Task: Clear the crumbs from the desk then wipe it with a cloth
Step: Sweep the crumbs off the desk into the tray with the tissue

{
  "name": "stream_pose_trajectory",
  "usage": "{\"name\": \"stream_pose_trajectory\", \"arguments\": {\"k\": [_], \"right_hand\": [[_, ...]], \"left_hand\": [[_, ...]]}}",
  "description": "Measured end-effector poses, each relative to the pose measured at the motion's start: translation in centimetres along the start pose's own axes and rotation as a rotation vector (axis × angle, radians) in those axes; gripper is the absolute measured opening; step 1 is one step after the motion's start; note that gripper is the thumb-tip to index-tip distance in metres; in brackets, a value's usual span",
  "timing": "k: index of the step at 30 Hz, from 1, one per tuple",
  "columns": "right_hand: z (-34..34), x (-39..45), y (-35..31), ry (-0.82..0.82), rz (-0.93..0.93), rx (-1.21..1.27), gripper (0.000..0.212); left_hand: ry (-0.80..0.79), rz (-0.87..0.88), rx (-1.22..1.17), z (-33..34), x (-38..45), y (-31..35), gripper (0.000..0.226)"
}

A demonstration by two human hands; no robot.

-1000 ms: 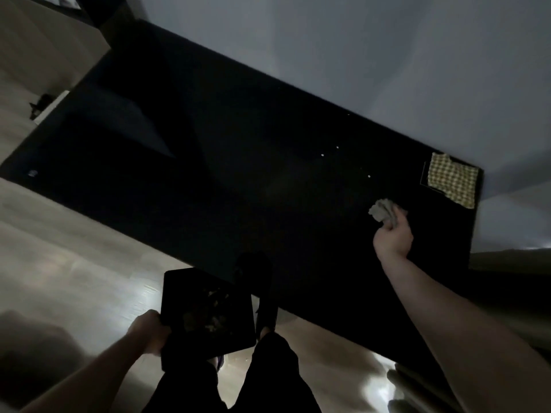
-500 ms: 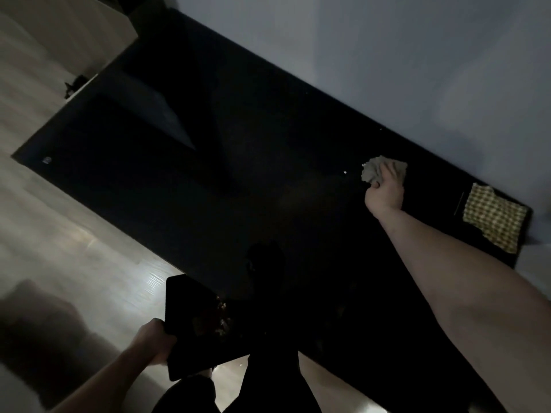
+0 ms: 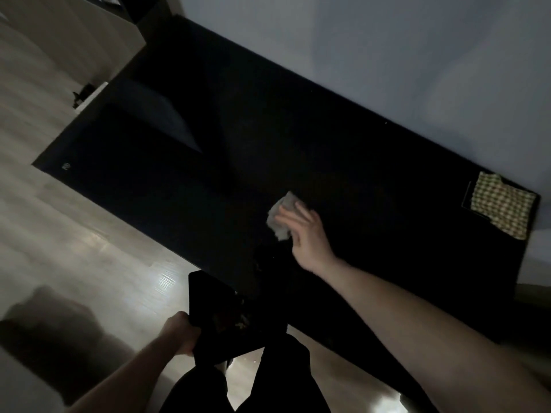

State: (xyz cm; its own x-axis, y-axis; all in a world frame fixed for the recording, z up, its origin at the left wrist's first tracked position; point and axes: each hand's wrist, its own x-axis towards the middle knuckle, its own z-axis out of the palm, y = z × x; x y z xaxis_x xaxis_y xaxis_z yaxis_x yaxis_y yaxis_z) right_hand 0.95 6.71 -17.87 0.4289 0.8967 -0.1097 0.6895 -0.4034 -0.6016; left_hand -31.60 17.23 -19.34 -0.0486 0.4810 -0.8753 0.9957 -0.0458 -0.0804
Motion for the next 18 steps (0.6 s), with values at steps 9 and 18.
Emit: {"name": "stream_pose_trajectory", "arguments": {"k": [9, 18], "right_hand": [[8.9, -13.2, -8.9, -0.236, -0.094, 0.278, 0.056], [2.4, -14.6, -8.3, 0.114, 0.155, 0.502, 0.059]], "left_hand": [[-0.035, 0.140, 0.085, -1.7, -0.6, -1.7, 0.020], [-0.039, 0.219, 0.228, -1.9, 0.0, -2.6, 0.011]]}}
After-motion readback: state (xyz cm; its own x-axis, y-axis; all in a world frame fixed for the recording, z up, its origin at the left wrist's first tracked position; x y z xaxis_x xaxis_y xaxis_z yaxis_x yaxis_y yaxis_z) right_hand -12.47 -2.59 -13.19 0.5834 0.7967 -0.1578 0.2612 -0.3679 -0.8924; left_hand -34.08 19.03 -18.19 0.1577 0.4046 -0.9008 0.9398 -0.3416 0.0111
